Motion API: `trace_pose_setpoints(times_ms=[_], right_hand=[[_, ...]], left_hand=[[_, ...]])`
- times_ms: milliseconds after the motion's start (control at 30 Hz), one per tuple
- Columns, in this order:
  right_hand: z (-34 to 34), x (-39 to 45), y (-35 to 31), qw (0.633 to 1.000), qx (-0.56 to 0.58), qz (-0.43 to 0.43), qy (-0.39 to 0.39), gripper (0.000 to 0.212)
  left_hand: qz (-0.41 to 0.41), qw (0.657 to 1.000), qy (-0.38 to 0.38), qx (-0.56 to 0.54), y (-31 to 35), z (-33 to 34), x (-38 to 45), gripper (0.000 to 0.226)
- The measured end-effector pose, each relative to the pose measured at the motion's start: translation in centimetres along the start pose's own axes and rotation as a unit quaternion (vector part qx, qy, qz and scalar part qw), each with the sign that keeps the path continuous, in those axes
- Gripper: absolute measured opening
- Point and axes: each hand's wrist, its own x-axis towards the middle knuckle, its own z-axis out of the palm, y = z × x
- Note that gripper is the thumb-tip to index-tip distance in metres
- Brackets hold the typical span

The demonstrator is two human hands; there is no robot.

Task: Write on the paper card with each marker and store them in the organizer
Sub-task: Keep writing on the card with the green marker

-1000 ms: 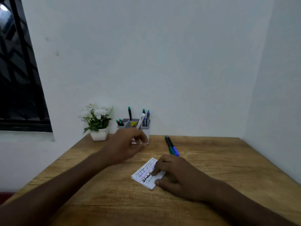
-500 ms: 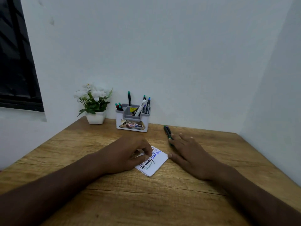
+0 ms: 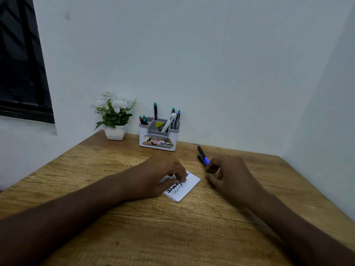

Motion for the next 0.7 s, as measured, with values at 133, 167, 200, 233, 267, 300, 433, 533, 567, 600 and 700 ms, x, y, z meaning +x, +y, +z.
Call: trace_pose_setpoints(times_ms=[133,167,200,233,267,300,433,533,567,600,700], right_hand=[[-0.1,-0.1,-0.3,0.998,-0.006,0.053,-0.026,0.021],[-0.1,-0.2,-0.4,0.997,-0.018,0.067,-0.045,0.024],[-0.2,-0.3,-0.6,0.994,-0.031,0.08,-0.065,0.026],[-0.1,-0.4,-0.8,0.992,-0.04,0.086,-0.077,0.025],[-0.2,-0.4,-0.9,0.992,-0.044,0.086,-0.08,0.023],[-0.2,-0.3,-1.0,0.994,-0.034,0.082,-0.065,0.02],[-0.3,-0.2,-1.7,0.957,0.27,0.102,0.014,0.011],[0.1,-0.8,-3.5,0.897,0.426,0.113,0.011,0.016],[0.5,-1.1,-4.0,0.889,0.444,0.114,0.006,0.017],[0.8,-1.3,-4.5,0.887,0.446,0.117,0.0,0.017],[1.1,-1.5,-4.9,0.9,0.417,0.123,-0.008,0.014]], left_hand=[[-0.011,1.0,0.0,0.0,0.2,0.0,-0.1,0.027],[-0.018,1.0,-0.001,0.005,0.2,0.1,-0.2,0.028],[-0.028,1.0,-0.001,0.006,0.3,0.2,-0.2,0.027],[-0.038,0.999,-0.001,0.001,0.4,0.3,-0.2,0.026],[-0.049,0.999,-0.001,-0.009,0.5,0.3,-0.2,0.025],[-0.057,0.998,0.0,-0.019,0.7,0.3,-0.2,0.026],[-0.063,0.998,0.02,-0.004,1.5,0.4,-0.3,0.032],[-0.067,0.997,0.022,0.019,2.3,0.4,-0.3,0.043],[-0.065,0.997,0.023,0.029,2.5,0.5,-0.3,0.041],[-0.064,0.997,0.022,0.039,2.6,0.5,-0.2,0.037],[-0.075,0.995,0.007,0.062,2.7,0.2,0.1,0.031]])
